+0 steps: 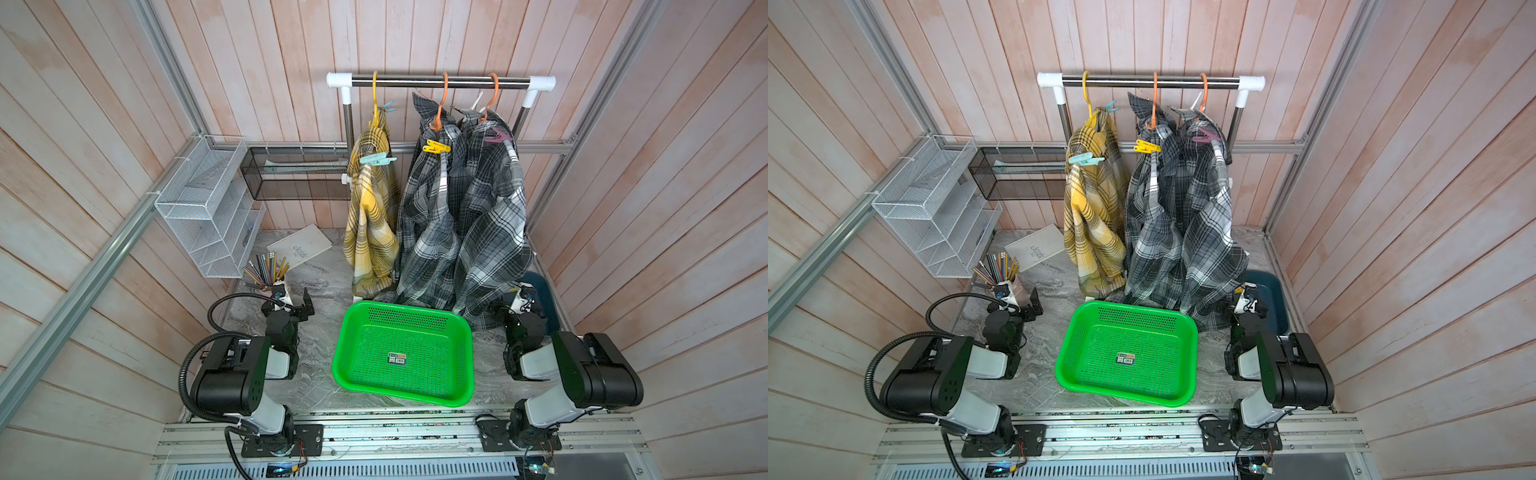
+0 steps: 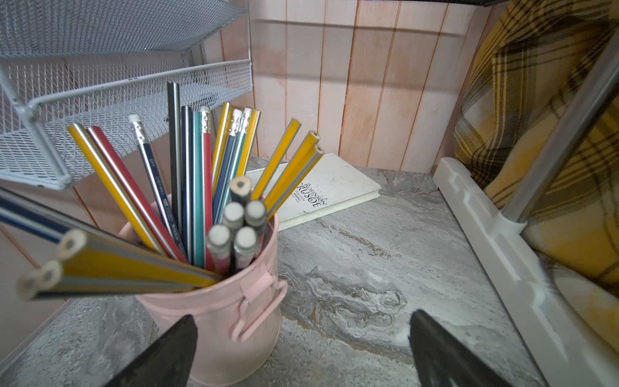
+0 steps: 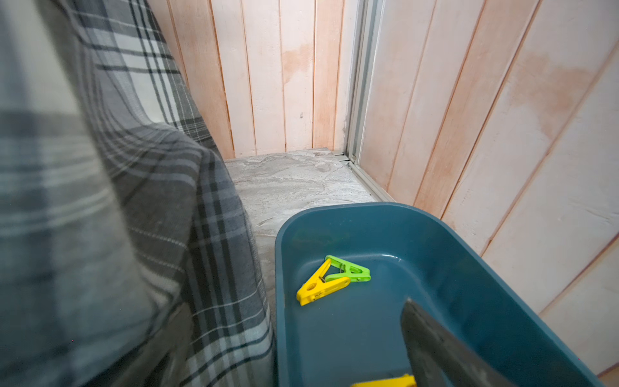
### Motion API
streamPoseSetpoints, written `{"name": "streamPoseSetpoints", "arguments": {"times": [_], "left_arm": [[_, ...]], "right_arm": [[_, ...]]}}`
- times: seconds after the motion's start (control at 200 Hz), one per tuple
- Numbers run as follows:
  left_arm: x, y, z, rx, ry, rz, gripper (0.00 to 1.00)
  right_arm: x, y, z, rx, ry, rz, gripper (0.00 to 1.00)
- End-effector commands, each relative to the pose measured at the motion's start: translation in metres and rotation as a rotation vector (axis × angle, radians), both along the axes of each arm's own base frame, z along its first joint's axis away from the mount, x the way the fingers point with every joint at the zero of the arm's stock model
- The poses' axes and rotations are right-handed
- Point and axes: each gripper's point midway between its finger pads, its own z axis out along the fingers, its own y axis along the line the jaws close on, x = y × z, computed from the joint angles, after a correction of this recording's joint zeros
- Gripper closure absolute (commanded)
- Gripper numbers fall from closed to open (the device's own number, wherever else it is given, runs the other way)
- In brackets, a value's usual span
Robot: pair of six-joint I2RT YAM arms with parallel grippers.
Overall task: Remove the clothespins securing long-sleeve shirts to the hanger
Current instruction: Pick up the hanger from the clothesline.
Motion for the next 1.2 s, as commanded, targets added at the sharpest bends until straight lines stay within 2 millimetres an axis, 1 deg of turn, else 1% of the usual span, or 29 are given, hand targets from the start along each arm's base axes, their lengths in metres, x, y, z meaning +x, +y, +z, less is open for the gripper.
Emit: {"name": "streamPoseSetpoints", "arguments": {"times": [0.0,0.125,0.245,0.29,0.305,0.325,0.335,0.35,0.365,0.405,0.435,0.485,0.52,0.58,0.635,0.675,0.705,0.725,0.735,0.75,0.76,0.805,0.815,0.89,0.93,0.97,1.08,1.12,1.196], "left_arm": [[0.005,0.0,0.008,0.013,-0.027,0.0,0.0],[0.004,0.0,0.009,0.012,-0.03,0.001,0.0],[-0.005,0.01,0.032,-0.001,-0.069,0.06,0.0],[-0.007,0.013,0.044,-0.004,-0.072,0.078,0.0],[-0.007,0.015,0.045,-0.008,-0.06,0.093,0.0],[-0.009,0.019,0.057,-0.015,-0.085,0.117,0.0],[-0.01,0.021,0.057,-0.041,-0.084,0.133,0.0],[-0.013,0.025,0.067,-0.073,-0.111,0.153,0.0],[-0.015,0.027,0.073,-0.098,-0.13,0.166,0.0],[-0.019,0.026,0.091,-0.132,-0.183,0.162,0.0],[-0.02,0.022,0.102,-0.147,-0.214,0.134,0.0],[-0.018,0.011,0.12,-0.176,-0.237,0.061,0.0],[-0.013,0.003,0.128,-0.189,-0.224,0.011,0.0],[-0.008,-0.004,0.142,-0.261,-0.227,-0.034,0.0],[-0.012,-0.006,0.149,-0.358,-0.259,-0.051,0.0],[-0.016,-0.014,0.158,-0.364,-0.303,-0.119,0.0],[-0.017,-0.018,0.163,-0.366,-0.319,-0.162,0.0],[-0.015,-0.019,0.165,-0.379,-0.308,-0.179,0.0],[-0.014,-0.02,0.165,-0.386,-0.297,-0.186,0.0],[-0.011,-0.021,0.166,-0.396,-0.281,-0.194,0.0],[-0.009,-0.023,0.166,-0.4,-0.262,-0.201,0.0],[0.001,-0.031,0.168,-0.399,-0.198,-0.241,0.0],[0.002,-0.033,0.168,-0.399,-0.187,-0.252,0.0],[0.011,-0.047,0.17,-0.413,-0.133,-0.324,0.0],[0.013,-0.051,0.171,-0.422,-0.128,-0.351,0.0],[0.014,-0.054,0.172,-0.435,-0.131,-0.37,0.0],[0.016,-0.059,0.175,-0.477,-0.154,-0.406,0.0],[0.018,-0.062,0.176,-0.487,-0.151,-0.423,0.0],[0.021,-0.067,0.176,-0.504,-0.137,-0.454,0.0]], "right_arm": [[-0.004,-0.005,0.008,0.009,-0.049,-0.033,0.02],[-0.009,-0.006,0.014,0.007,-0.076,-0.037,0.02],[-0.012,0.002,0.028,-0.019,-0.075,-0.005,0.02],[-0.009,-0.001,0.044,-0.021,-0.059,-0.051,0.02],[-0.007,-0.002,0.055,-0.01,-0.065,-0.061,0.02],[-0.004,0.0,0.062,0.006,-0.04,-0.053,0.02],[-0.002,0.0,0.071,0.015,-0.046,-0.05,0.02],[0.0,0.003,0.078,0.018,-0.033,-0.036,0.02],[0.004,0.006,0.094,0.016,-0.042,-0.016,0.02],[0.006,0.017,0.123,0.015,-0.068,0.046,0.02],[0.002,0.023,0.147,0.034,-0.129,0.085,0.02],[-0.009,0.021,0.179,0.152,-0.257,0.085,0.02],[-0.018,0.021,0.193,0.216,-0.322,0.114,0.02],[-0.038,0.027,0.205,0.274,-0.422,0.19,0.02],[-0.055,0.026,0.203,0.32,-0.502,0.226,0.02],[-0.054,0.027,0.2,0.353,-0.484,0.258,0.02],[-0.045,0.028,0.192,0.37,-0.4,0.267,0.02],[-0.038,0.029,0.198,0.36,-0.366,0.27,0.02],[-0.033,0.03,0.189,0.359,-0.311,0.265,0.02],[-0.028,0.032,0.192,0.336,-0.274,0.272,0.02],[-0.024,0.033,0.186,0.328,-0.235,0.272,0.02],[-0.011,0.033,0.18,0.314,-0.109,0.23,0.02],[-0.009,0.033,0.182,0.306,-0.092,0.223,0.02],[-0.003,0.037,0.164,0.252,0.091,0.158,0.02],[-0.004,0.045,0.162,0.217,0.154,0.148,0.02],[-0.007,0.05,0.153,0.192,0.22,0.108,0.02],[-0.024,0.062,0.114,0.162,0.401,0.043,0.03],[-0.028,0.067,0.102,0.165,0.457,0.051,0.04],[-0.038,0.086,0.08,0.194,0.545,0.119,0.05]]}}
